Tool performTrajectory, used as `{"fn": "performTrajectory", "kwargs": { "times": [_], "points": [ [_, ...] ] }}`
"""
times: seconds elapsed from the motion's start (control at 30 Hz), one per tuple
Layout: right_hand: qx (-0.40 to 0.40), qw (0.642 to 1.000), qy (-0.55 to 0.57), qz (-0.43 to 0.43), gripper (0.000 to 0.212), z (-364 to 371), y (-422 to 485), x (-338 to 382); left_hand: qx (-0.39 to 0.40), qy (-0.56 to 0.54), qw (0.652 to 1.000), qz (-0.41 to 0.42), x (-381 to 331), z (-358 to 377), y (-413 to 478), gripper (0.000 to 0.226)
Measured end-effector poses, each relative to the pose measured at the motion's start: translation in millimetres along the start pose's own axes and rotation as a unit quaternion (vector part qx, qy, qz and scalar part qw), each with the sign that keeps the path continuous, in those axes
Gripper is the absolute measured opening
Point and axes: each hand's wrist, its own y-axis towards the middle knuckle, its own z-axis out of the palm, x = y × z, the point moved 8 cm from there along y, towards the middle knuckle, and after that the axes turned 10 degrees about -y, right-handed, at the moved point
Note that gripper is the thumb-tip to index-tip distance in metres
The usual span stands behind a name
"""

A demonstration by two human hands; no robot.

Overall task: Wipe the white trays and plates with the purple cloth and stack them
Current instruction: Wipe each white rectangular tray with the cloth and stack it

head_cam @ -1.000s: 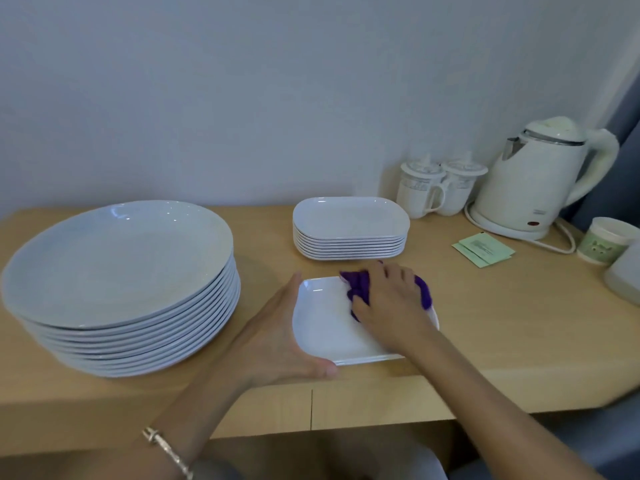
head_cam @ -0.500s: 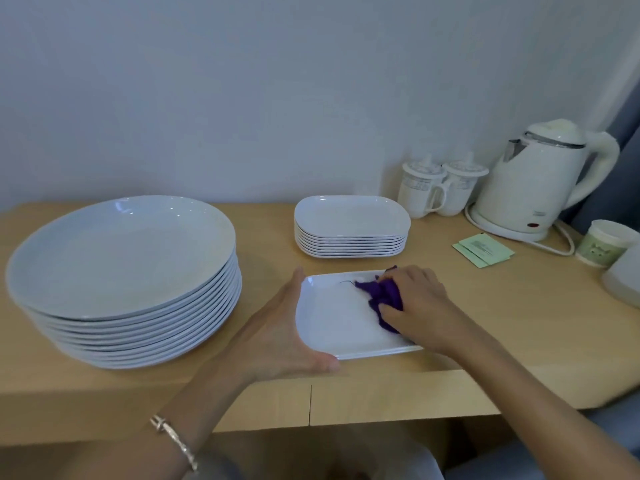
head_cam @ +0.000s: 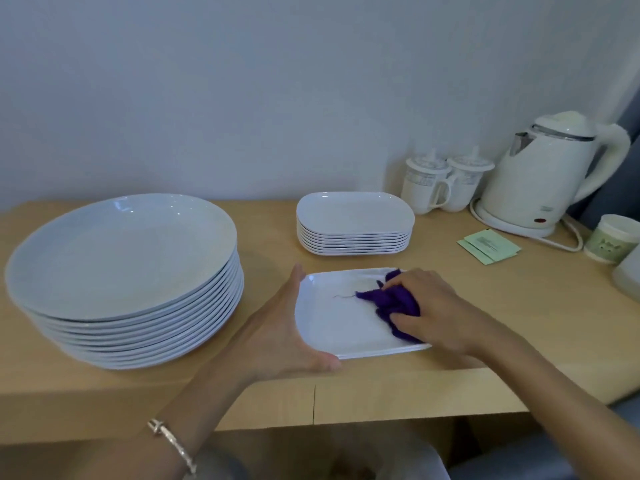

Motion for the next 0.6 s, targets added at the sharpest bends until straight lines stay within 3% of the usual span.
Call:
{"fn": "performTrajectory", "kwargs": {
  "times": [0.07,0.17,0.2,0.3,0.43,0.53,0.6],
  "points": [
    [-0.051,0.994,-0.072,0.065,0.038,-2.5,13.9,-8.5,-0.016,-0.003,1.000,0.010,-6.2,-2.4,-2.4,0.105],
    [-0.087,0.987,-0.079,0.110,0.041,14.9,40.7,24.2,-0.020,-0.012,1.000,0.012,-7.6,0.2,1.0,0.092],
    [-0.085,0.991,-0.063,0.087,0.042,24.2,47.2,44.7,-0.016,-0.020,1.000,0.016,-6.6,0.8,2.1,0.096],
    [-0.056,0.998,0.008,-0.024,0.044,40.4,41.5,96.7,0.000,-0.041,0.999,0.000,3.9,2.6,2.3,0.143],
    [0.013,0.988,0.102,-0.112,0.019,28.5,15.5,85.3,0.009,-0.038,0.999,-0.011,13.5,3.2,3.1,0.155],
    [0.032,0.997,0.051,-0.047,0.023,11.5,5.2,24.9,0.006,-0.022,1.000,-0.007,9.8,1.5,2.8,0.151],
    [-0.014,0.999,-0.019,0.032,0.033,-0.9,6.6,-7.3,0.005,-0.023,1.000,-0.003,5.4,-1.2,0.3,0.147]
  ]
}}
